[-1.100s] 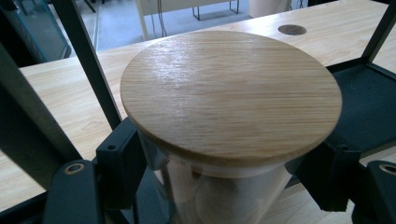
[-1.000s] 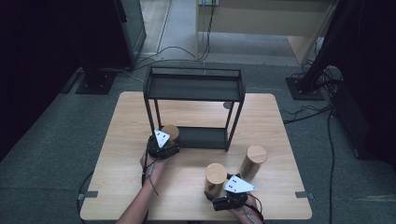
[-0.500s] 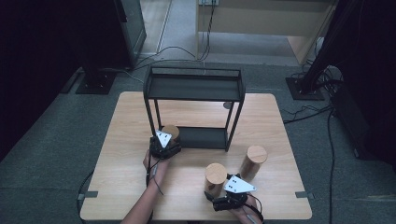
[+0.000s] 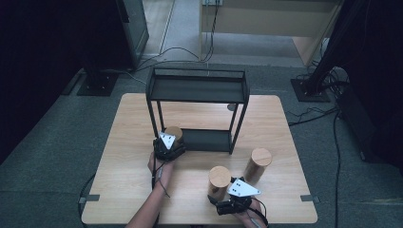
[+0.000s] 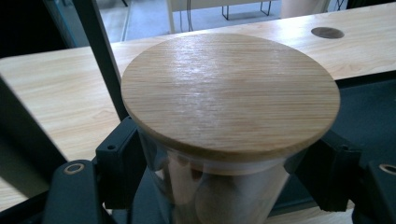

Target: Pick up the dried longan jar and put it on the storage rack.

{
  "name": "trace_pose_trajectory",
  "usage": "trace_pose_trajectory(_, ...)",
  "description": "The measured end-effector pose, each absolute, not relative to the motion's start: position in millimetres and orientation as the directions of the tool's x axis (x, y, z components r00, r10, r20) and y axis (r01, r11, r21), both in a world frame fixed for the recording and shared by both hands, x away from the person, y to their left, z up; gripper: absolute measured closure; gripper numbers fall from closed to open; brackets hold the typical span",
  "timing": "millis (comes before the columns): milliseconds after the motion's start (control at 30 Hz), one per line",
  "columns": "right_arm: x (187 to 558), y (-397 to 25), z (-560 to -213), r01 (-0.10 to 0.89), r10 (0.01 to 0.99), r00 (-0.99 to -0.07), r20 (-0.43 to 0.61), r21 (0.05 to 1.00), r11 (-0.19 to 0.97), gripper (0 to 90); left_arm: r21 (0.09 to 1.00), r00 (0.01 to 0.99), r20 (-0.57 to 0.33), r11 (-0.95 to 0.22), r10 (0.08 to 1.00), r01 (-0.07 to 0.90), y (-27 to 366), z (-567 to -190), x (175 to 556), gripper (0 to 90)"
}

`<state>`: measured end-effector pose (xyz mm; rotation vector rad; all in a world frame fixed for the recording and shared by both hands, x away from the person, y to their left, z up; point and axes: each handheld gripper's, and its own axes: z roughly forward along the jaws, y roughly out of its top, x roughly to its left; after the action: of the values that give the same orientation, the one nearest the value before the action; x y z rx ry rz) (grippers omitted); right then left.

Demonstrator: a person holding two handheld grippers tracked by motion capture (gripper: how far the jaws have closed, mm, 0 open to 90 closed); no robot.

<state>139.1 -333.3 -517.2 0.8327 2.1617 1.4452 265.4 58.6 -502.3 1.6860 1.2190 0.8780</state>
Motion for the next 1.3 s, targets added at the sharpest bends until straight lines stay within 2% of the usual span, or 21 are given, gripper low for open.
trace_pose_trajectory(667,139.2,-332.8,-517.6,0.252,0.67,-0.742,-0.004,0.925,0.285,5.3,0.917,0.26,0.063,-0.159,0.963,0.365,51.2,-500.4,277.0,25.3)
trace_pose_trajectory(900,139.5,-332.8,-517.8,0.252,0.669,-0.743,-0.004,0.925,0.285,5.3,0.92,0.276,0.066,-0.165,0.959,0.355,52.4,-499.9,276.1,20.9)
trace_pose_trajectory(1300,139.7,-332.0,-517.9,0.252,0.668,-0.744,-0.005,0.924,0.287,5.2,0.928,0.299,0.057,-0.161,0.953,0.337,61.3,-494.9,269.5,20.1)
